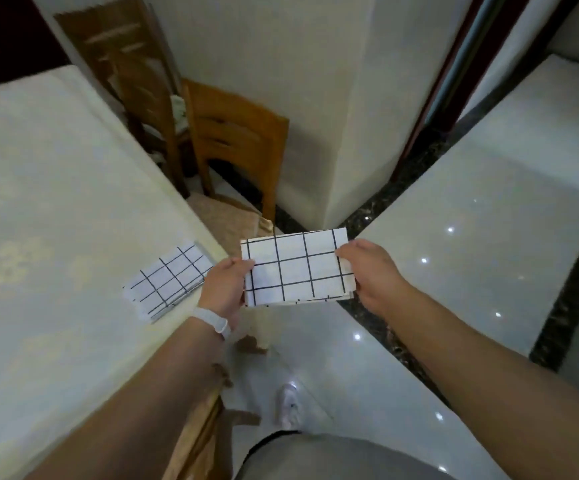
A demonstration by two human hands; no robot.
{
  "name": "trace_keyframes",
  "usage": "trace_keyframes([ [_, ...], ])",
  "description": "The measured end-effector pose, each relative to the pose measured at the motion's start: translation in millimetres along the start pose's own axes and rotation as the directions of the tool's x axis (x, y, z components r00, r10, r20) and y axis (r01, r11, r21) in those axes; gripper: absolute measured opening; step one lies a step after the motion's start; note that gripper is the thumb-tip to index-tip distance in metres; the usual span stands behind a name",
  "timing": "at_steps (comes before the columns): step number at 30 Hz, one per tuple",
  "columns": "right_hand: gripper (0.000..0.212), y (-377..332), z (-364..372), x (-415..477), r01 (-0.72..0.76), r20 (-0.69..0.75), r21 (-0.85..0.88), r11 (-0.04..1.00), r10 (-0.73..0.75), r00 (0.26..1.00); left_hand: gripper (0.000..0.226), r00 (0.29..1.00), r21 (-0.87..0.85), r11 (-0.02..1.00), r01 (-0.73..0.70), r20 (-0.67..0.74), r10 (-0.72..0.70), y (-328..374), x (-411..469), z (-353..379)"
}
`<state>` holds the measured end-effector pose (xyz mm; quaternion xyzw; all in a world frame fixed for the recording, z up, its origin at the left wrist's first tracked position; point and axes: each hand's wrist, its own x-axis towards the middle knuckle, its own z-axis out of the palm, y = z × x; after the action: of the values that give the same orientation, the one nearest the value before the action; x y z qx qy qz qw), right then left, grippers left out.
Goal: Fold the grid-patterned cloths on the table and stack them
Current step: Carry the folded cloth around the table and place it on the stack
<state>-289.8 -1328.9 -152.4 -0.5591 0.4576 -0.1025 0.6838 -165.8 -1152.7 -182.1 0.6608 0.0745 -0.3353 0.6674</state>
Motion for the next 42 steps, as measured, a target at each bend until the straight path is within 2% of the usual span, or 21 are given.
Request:
trace_keyframes([
  [3, 0.012, -13.0, 35.0, 24.9, -0.018, 0.074, -0.07, 0.997, 0.024, 0.997, 0.008, 0.998, -0.051, 0.999, 0.0, -0.069, -0.003, 13.6, 21.4, -20.7],
  [10, 0.011, -28.0, 113.4, 65.0, -0.039, 0.291, -0.248, 0.968, 0.113, 0.95, 0.013, 0.965, -0.083, 0.996, 0.014, -0.26, -0.035, 19.5, 48.8, -87.9],
  [13, 0.025, -22.3, 146.5, 85.0, -0.02, 0.37, -0.324, 0.946, 0.146, 0.918, 0.012, 0.926, -0.125, 0.992, 0.017, -0.371, -0.062, 17.4, 52.1, -103.6],
  [16, 0.021, -9.1, 180.0, 113.1, 0.029, 0.429, -0.421, 0.907, 0.171, 0.887, 0.006, 0.868, -0.15, 0.988, 0.037, -0.485, -0.107, 12.5, 59.8, -119.9],
  [20, 0.011, -6.0, 219.7, 132.3, 0.095, 0.532, -0.507, 0.857, 0.225, 0.816, 0.025, 0.763, -0.166, 0.982, 0.086, -0.623, -0.172, 8.8, 65.0, -136.8],
  [22, 0.013, -3.8, 233.3, 144.3, 0.14, 0.576, -0.576, 0.805, 0.279, 0.768, 0.018, 0.717, -0.138, 0.983, 0.118, -0.673, -0.181, 10.1, 68.2, -140.6],
  [24, 0.016, -1.0, 246.2, 157.9, 0.169, 0.612, -0.597, 0.784, 0.308, 0.728, 0.021, 0.67, -0.115, 0.98, 0.16, -0.717, -0.194, 10.8, 75.4, -147.3],
  [27, 0.019, 1.5, 265.8, 177.2, 0.209, 0.642, -0.618, 0.758, 0.334, 0.69, 0.017, 0.608, -0.105, 0.977, 0.188, -0.768, -0.199, 12.9, 87.0, -156.8],
  [30, 0.013, 2.1, 281.2, 188.5, 0.276, 0.658, -0.647, 0.711, 0.338, 0.673, 0.016, 0.553, -0.105, 0.972, 0.209, -0.808, -0.207, 14.7, 94.9, -161.6],
  [33, 0.023, 9.2, 288.9, 198.0, 0.366, 0.668, -0.682, 0.633, 0.336, 0.664, 0.018, 0.552, -0.09, 0.97, 0.228, -0.809, -0.204, 12.9, 99.4, -164.0],
  [37, 0.025, 19.2, 302.5, 206.5, 0.385, 0.657, -0.71, 0.589, 0.357, 0.664, 0.022, 0.556, -0.059, 0.959, 0.276, -0.804, -0.209, 2.6, 115.1, -173.9],
  [42, 0.027, 31.7, 310.8, 213.8, 0.399, 0.61, -0.765, 0.506, 0.37, 0.701, 0.019, 0.603, 0.035, 0.929, 0.368, -0.77, -0.209, -13.1, 137.7, -185.8],
])
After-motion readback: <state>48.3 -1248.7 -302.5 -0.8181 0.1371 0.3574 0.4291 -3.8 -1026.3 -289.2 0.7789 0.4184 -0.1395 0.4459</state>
